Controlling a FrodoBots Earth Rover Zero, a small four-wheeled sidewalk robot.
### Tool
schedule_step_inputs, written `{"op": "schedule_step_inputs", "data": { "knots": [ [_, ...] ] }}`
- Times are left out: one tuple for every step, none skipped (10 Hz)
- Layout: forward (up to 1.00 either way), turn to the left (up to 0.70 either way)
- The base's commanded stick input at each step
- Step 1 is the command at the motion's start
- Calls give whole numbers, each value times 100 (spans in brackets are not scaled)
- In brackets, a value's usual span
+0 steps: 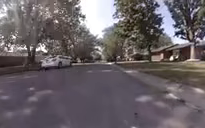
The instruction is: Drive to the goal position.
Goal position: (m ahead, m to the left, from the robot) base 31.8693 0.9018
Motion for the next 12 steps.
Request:
{"op": "schedule_step_inputs", "data": {
  "knots": [
    [69, 3],
    [69, 3],
    [69, 3],
    [69, 3],
    [69, 3],
    [69, 3],
    [69, 3],
    [69, 3],
    [69, 3],
    [69, 3],
    [69, 3],
    [69, 3]
  ]
}}
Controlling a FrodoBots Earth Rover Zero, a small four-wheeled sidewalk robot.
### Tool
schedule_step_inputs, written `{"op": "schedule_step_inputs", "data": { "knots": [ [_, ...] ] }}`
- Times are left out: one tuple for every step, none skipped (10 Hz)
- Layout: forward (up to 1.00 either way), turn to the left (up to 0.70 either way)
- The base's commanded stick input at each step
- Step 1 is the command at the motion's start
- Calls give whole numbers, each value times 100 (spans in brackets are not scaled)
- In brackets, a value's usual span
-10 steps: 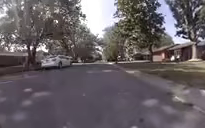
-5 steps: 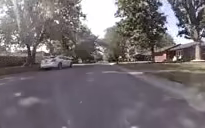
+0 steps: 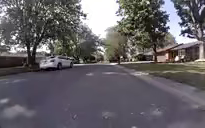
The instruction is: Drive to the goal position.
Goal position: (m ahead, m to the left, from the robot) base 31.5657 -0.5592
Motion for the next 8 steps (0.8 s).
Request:
{"op": "schedule_step_inputs", "data": {
  "knots": [
    [69, 3],
    [69, 3],
    [69, 3],
    [69, 3],
    [69, 3],
    [68, 3],
    [68, 3],
    [68, 3]
  ]
}}
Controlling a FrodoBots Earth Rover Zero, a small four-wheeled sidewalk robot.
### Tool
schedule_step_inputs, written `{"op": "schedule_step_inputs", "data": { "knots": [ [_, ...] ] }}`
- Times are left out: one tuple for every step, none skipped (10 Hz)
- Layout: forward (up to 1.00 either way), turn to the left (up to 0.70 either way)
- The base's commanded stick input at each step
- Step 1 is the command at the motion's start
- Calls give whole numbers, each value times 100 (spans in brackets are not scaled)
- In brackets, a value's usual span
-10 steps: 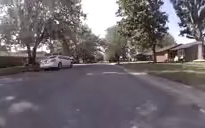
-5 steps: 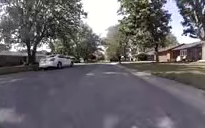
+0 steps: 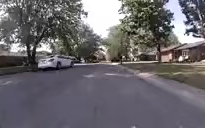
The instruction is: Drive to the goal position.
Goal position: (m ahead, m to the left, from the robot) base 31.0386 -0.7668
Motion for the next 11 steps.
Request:
{"op": "schedule_step_inputs", "data": {
  "knots": [
    [68, 3],
    [68, 3],
    [69, 3],
    [69, 3],
    [69, 3],
    [69, 3],
    [69, 3],
    [69, 3],
    [69, 3],
    [69, 3],
    [69, 3]
  ]
}}
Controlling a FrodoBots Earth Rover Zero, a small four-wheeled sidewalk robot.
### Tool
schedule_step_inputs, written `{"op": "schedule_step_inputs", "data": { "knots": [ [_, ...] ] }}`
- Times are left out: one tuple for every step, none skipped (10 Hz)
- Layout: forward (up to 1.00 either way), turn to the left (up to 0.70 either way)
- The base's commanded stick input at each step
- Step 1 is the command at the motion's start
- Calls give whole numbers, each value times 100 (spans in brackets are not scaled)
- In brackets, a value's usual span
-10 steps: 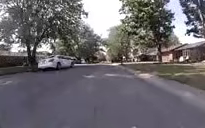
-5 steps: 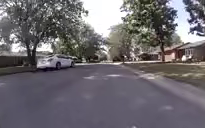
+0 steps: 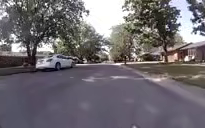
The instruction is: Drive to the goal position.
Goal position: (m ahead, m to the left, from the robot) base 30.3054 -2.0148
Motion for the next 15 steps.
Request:
{"op": "schedule_step_inputs", "data": {
  "knots": [
    [69, 3],
    [69, -29],
    [69, -32],
    [69, -16],
    [69, -1],
    [69, -11],
    [69, -25],
    [69, -5],
    [69, 3],
    [69, 1],
    [69, -26],
    [69, -3],
    [69, 3],
    [69, 3],
    [69, 3]
  ]
}}
